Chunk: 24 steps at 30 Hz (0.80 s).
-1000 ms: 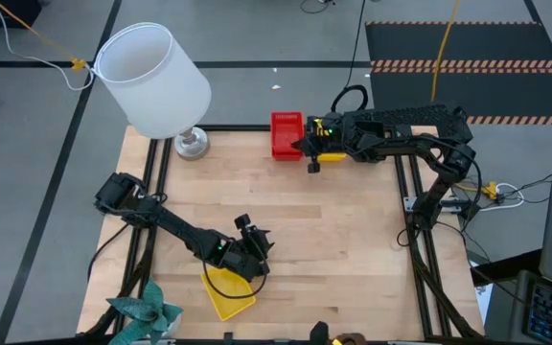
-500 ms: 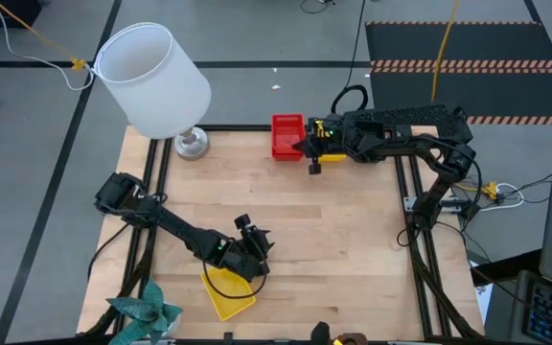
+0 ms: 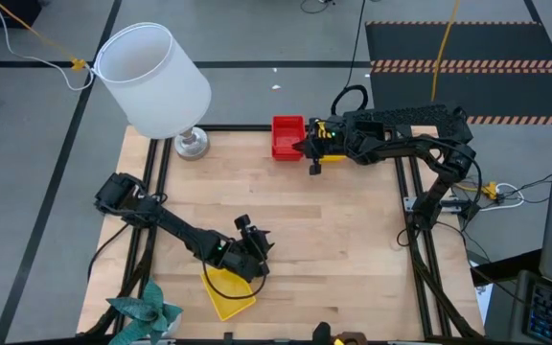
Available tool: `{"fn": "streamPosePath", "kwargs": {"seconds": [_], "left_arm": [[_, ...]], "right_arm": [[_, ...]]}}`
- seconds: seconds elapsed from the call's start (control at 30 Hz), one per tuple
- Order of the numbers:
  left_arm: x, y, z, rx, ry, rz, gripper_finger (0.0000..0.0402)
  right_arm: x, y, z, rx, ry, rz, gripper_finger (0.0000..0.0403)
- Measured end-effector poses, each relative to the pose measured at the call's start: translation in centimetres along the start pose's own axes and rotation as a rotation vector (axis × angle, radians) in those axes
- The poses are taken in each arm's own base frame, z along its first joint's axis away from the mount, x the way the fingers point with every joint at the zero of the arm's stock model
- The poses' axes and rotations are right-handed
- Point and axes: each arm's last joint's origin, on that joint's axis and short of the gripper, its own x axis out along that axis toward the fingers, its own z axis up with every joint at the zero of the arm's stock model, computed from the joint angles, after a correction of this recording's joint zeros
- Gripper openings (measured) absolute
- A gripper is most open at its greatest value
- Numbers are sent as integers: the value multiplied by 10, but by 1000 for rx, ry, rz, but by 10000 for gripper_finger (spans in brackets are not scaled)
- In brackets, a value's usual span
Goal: Stack baskets by color
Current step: Stack the bottom red bin on top of the red bin, then stack the bottom yellow bin on top of the yellow bin
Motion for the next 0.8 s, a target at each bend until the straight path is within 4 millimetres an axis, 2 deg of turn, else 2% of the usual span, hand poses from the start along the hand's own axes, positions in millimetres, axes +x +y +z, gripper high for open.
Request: {"fn": "streamPosePath", "kwargs": {"seconds": [0.17, 0.5, 0.8], "left_arm": [[0, 0, 0, -1, 0, 0, 177], [0, 0, 0, 2, 0, -1, 177], [0, 0, 0, 3, 0, -1, 177]], "right_arm": [[6, 2, -8, 10, 17, 13, 56], [11, 4, -13, 52, 15, 9, 145], [13, 8, -10, 87, 8, 20, 164]]}}
